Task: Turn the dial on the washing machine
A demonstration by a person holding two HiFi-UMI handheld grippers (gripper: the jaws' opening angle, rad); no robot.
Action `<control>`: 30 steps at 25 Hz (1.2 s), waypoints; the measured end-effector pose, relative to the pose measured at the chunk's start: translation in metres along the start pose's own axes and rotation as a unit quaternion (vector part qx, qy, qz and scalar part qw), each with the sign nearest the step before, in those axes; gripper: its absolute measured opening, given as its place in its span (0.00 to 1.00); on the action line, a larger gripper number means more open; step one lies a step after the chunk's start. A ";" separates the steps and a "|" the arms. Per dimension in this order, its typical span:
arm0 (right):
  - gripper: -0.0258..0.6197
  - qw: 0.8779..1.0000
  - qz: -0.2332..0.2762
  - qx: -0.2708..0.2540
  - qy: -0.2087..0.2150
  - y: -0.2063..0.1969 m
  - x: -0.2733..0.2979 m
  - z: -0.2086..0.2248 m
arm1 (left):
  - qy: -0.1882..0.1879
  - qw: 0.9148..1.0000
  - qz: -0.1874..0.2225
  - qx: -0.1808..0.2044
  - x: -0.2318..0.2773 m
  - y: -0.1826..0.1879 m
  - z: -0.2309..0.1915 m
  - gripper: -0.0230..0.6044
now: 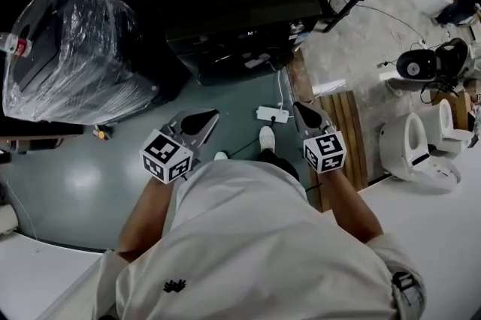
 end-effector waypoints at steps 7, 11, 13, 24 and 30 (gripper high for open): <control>0.04 0.999 0.024 0.018 -0.020 0.006 -0.037 -0.067 | -0.030 0.999 -0.003 0.024 -0.051 -0.017 0.013 0.13; 0.04 0.999 0.031 0.028 -0.034 0.005 -0.057 -0.091 | -0.040 0.999 -0.003 0.034 -0.071 -0.022 0.018 0.13; 0.04 0.998 0.032 0.031 -0.037 0.004 -0.063 -0.101 | -0.042 0.999 0.002 0.032 -0.080 -0.023 0.021 0.13; 0.04 0.998 0.042 0.018 -0.047 0.012 -0.076 -0.134 | -0.062 0.997 0.013 0.037 -0.103 -0.035 0.027 0.13; 0.04 0.998 0.037 0.013 -0.040 0.014 -0.070 -0.148 | -0.059 0.998 0.015 0.029 -0.114 -0.043 0.019 0.13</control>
Point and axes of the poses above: the fingertips, and each gripper's own axes: x forward along the fingers, z to its right, y out of its top, the point moved 1 cm from there along -x, backward along the fingers, and after that the axes turned 1 degree about z, right-handed, at the moved point
